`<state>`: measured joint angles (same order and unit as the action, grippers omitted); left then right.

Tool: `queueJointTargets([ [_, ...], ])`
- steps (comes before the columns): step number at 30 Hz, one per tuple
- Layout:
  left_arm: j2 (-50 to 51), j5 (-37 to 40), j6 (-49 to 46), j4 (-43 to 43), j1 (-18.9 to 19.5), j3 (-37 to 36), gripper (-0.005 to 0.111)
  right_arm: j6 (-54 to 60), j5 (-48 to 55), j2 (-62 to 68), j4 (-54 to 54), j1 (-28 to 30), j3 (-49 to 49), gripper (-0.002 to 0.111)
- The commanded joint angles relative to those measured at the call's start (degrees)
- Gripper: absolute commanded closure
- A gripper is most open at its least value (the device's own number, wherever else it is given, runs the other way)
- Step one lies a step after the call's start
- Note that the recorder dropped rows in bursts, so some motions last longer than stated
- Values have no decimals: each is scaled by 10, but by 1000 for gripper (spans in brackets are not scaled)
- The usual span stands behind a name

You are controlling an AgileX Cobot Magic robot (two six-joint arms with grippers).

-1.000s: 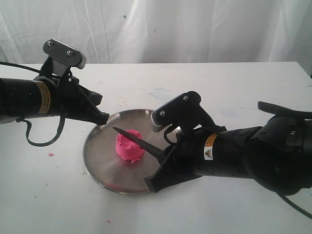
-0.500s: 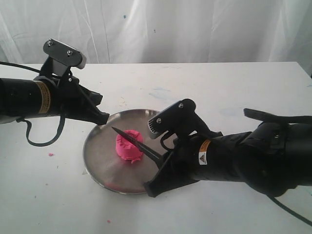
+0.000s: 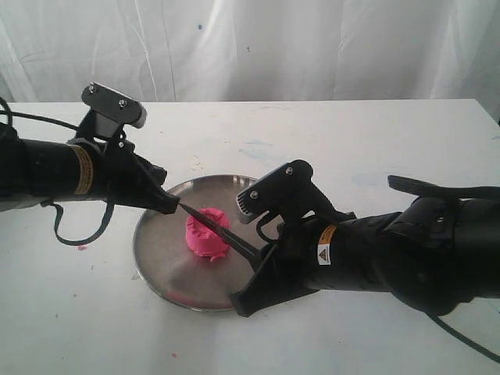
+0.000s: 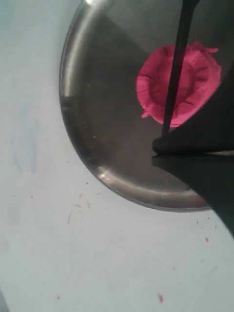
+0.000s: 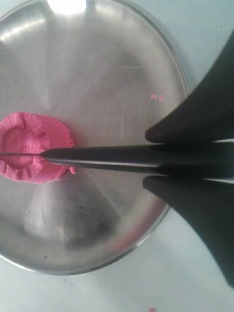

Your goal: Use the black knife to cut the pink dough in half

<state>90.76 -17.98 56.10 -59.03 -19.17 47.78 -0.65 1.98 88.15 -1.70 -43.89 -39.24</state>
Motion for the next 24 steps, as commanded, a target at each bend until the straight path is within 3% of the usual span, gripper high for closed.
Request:
queueJointTargets([
  [1,49,8,1,4,-2,32,107,7,3,0,2,-1,-3,108],
  [8,94,13,-1,3,-2,80,107,7,8,0,2,-1,-3,108],
  [24,145,6,-41,7,-2,90,107,7,14,0,1,-1,-3,108],
])
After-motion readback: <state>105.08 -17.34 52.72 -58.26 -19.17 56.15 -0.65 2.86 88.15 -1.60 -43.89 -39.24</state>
